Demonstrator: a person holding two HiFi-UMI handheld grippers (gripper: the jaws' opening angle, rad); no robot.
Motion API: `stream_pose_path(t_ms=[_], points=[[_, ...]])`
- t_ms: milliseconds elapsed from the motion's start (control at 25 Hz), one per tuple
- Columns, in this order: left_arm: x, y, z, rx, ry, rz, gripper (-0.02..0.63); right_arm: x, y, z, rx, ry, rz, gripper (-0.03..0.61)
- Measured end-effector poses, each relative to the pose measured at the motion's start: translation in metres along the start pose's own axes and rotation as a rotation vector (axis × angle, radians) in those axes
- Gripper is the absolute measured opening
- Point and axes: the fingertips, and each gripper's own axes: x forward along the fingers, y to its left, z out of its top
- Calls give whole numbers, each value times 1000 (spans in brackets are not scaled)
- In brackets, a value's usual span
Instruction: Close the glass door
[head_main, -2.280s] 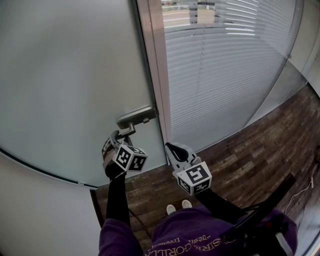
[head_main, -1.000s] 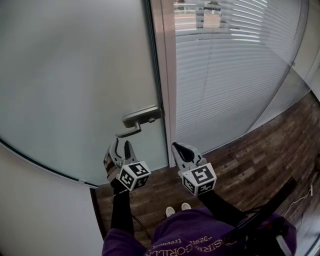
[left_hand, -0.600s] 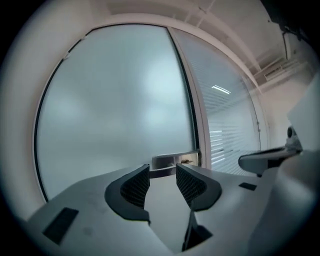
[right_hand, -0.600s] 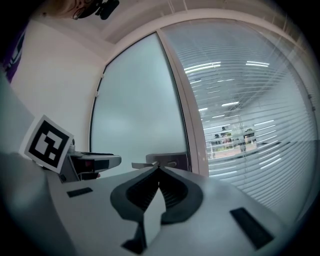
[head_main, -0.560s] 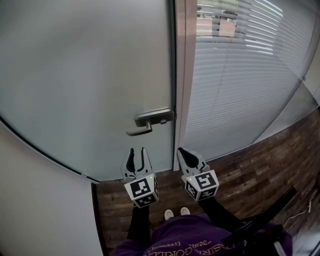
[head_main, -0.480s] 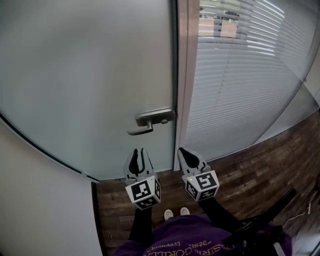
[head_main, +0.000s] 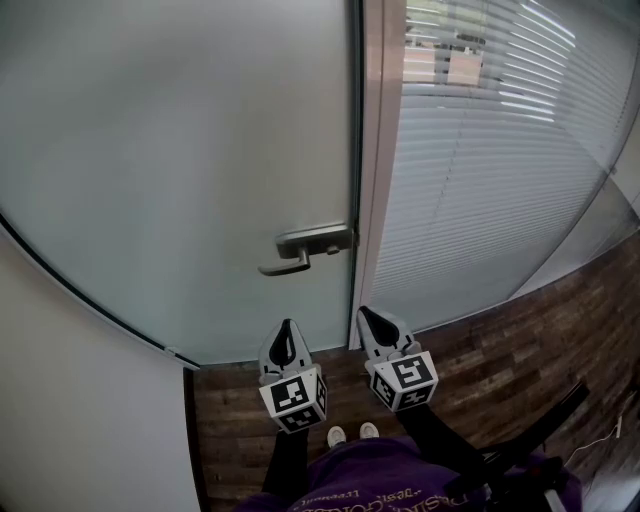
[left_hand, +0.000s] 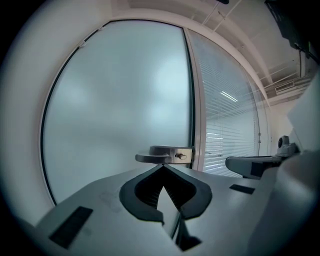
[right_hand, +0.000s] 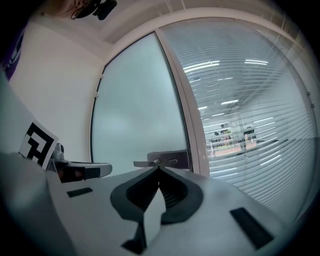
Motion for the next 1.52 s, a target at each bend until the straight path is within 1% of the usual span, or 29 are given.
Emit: stream_pose_path(t_ms=[160,320,480,640,800,960,1200,1520], points=[[0,-5,0,-9,18,-10,0,-1,-2,2,-2,-2,5,-3],[2,-5,-3,-5,33,-9,0,0,-2,2,-29,11,0,-3],[3,-3,-5,12,32,-4,0,-1,-4,4,-30,3,-4,-3],[4,-7,1,1,26,-20,0,0,-5,8,-30,-12,-9,-3],[3,-3,-4,21,29,-8,1,0,-3,8,-33,-8,-5,-3],[3,-1,1,9,31,-2,1,0,-5,7,-32,-7,-13,-3],[1,-1,-1,21,34,3,1,-2,-5,8,-35,-4,-16,-3],[3,-5,-3,17,35,-10,1,-1,-6,9,-24,-20,-14,-3]])
